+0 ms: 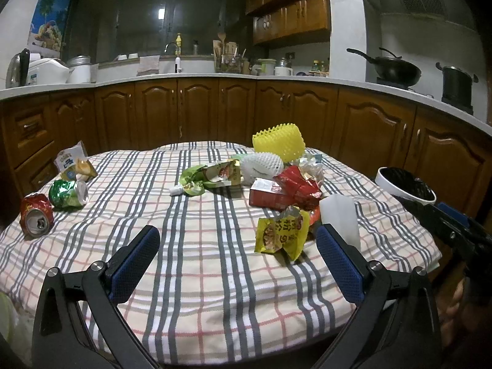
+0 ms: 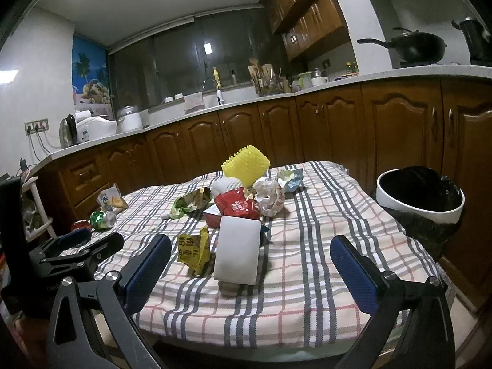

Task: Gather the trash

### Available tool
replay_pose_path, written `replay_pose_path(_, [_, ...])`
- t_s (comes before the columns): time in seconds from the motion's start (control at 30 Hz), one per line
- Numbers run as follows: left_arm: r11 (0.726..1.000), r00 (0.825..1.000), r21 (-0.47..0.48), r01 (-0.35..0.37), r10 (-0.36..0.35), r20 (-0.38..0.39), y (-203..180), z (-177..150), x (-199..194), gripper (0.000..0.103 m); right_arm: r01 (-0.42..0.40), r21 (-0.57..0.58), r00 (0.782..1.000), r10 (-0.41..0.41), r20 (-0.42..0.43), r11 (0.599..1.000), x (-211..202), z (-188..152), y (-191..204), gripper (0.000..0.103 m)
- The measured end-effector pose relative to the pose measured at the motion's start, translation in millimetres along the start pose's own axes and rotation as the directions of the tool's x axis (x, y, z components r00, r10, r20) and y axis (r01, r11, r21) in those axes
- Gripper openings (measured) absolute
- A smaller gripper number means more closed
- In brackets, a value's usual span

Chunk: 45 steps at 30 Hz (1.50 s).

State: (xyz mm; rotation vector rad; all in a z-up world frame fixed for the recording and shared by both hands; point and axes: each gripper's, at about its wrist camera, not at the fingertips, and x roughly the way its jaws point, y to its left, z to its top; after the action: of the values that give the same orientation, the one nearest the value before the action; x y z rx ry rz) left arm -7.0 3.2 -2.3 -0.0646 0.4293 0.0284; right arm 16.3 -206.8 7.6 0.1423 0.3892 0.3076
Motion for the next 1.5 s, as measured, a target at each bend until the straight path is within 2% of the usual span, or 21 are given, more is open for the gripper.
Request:
replay_pose_path(0.33, [1.000,1.000,0.004,0.002,-0.002,-0.005,-3,1,3,0.103,0.000,-0.001,1.000,0.000,0.001,1.000,0,0,1,0.103])
replay_pose_path(0.63, [1.000,0.999,0.009,0.016,-0.016,-0.038,-3,3,18,0.103,-0.030,0.026,0.999,0.031,-0.032,0.999,8,-1,-2,0.103])
replay_pose_path(0.8, [0.999,0.996,0.010,0.046,-0.045,-0.071,-4,7,30,0.100,-0.065,0.060,0.995,0.070,-0.078,0.996,21,1,-8,0.093])
replay_pose_path(0.93, [0.996,0.989,0.016,0.084,-0.082,-0.123,-8,9,47,0.089,-0.095,0.095,0.986,0.107,-0.128,0.991,37,1,-12,0.077])
replay_pose_path(1.07, [0.992,0.976,0.015,0.123,-0.118,-0.181,-14,10,66,0.079,-0.114,0.121,0.973,0.135,-0.185,0.986,56,-3,-15,0.072])
replay_pose_path(1.37, [0.980,0.936,-0.018,0.198,-0.195,-0.293,-22,6,101,0.053,-0.133,0.181,0.937,0.184,-0.298,0.974,100,-12,-27,0.062])
replay_pose_path(1.4, [0.978,0.932,-0.021,0.205,-0.202,-0.301,-23,6,104,0.051,-0.141,0.188,0.931,0.194,-0.308,0.972,103,-13,-28,0.060])
replay_pose_path(1.47, [0.975,0.924,-0.024,0.221,-0.217,-0.315,-26,5,110,0.039,-0.158,0.199,0.923,0.216,-0.318,0.967,108,-14,-27,0.055])
replay_pose_path(1.5, [0.972,0.919,-0.026,0.232,-0.228,-0.322,-27,4,113,0.034,-0.169,0.201,0.920,0.227,-0.320,0.965,109,-15,-28,0.047])
